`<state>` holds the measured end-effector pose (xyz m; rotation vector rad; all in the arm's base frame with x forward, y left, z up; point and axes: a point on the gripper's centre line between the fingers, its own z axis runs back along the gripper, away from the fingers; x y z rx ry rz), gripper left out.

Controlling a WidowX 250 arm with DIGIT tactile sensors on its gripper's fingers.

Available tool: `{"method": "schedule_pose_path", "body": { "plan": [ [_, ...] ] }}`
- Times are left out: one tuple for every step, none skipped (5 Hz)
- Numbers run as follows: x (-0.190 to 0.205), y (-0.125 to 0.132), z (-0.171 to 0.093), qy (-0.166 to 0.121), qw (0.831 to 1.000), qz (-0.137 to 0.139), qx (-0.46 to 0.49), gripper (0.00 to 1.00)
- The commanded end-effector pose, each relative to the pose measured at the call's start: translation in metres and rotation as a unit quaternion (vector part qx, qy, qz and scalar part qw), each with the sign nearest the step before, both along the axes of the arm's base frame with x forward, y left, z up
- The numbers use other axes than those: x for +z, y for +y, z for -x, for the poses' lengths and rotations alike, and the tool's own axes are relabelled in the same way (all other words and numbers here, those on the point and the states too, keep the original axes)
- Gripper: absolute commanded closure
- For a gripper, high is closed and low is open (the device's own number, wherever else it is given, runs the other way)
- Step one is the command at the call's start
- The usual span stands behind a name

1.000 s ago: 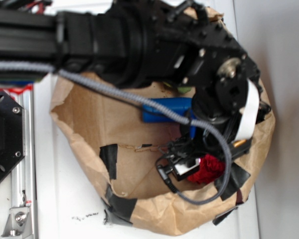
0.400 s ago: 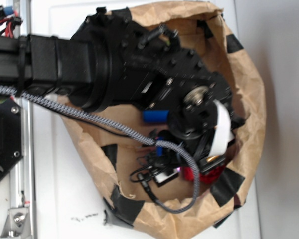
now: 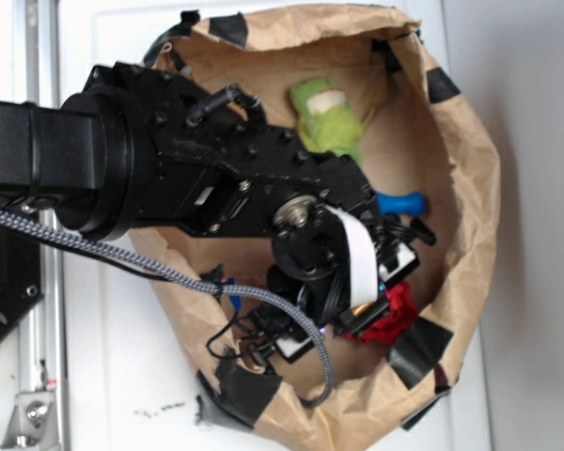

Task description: Grab the red paper.

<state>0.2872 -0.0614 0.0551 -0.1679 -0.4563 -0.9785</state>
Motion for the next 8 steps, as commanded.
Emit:
{"method": "schedule_pose_path", "body": {
  "plan": [
    [0.023,-0.014,0.006,-0.022,0.999,0.039,0.020,0.00],
    [0.032,-0.011,0.009,-0.011,0.998,0.059,0.028,0.00],
    [0.041,-0.004,0.015,-0.017,0.996,0.068,0.048,0.00],
    [0.045,0.002,0.021,-0.022,0.996,0.064,0.061,0.00],
    [0.050,0.012,0.024,-0.024,0.994,0.065,0.087,0.00],
    [0.044,0.028,-0.002,-0.012,0.991,0.071,0.114,0.00],
    [0.036,0.036,-0.012,-0.001,0.992,0.071,0.104,0.00],
    [0.036,0.036,-0.012,-0.001,0.992,0.071,0.104,0.00]
  ]
}}
